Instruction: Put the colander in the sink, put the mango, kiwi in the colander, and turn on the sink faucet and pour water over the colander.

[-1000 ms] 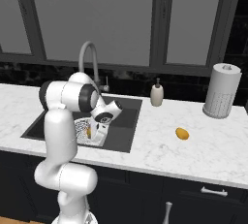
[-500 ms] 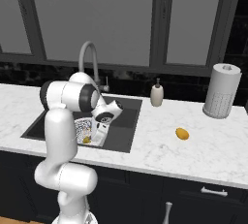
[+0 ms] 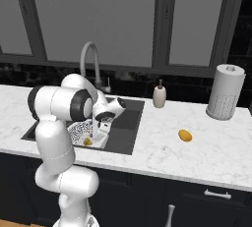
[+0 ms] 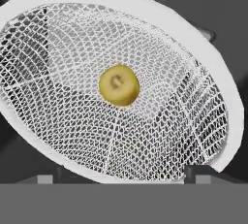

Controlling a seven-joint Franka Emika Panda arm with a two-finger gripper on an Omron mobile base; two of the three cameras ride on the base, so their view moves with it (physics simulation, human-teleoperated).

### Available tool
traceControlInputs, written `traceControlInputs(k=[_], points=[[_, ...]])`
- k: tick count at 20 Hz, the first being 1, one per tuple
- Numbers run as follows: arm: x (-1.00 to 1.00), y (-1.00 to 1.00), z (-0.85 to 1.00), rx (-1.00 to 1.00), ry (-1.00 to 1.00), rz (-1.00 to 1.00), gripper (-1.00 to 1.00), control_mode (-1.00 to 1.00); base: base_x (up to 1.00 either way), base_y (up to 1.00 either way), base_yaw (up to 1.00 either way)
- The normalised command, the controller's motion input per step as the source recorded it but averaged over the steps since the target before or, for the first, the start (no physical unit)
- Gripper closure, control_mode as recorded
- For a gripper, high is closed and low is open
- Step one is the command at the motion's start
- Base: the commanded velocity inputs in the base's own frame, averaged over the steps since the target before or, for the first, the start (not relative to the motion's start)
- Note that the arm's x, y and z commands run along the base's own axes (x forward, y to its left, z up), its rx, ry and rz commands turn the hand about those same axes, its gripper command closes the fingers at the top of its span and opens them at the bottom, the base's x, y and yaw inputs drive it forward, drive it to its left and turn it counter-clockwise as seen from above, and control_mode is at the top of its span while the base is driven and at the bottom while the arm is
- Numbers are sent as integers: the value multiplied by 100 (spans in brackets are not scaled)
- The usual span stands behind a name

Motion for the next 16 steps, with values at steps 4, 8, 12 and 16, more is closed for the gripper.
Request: traceControlInputs(k=[4, 8, 12, 16], points=[[-20, -62, 56, 0, -1, -16, -100, -100, 0, 0, 0], [0, -81, 69, 2, 9, -15, -100, -100, 0, 0, 0], [0, -80, 90, 0, 3, -11, -100, -100, 0, 0, 0], [0, -50, 62, -2, 2, -7, -100, -100, 0, 0, 0]])
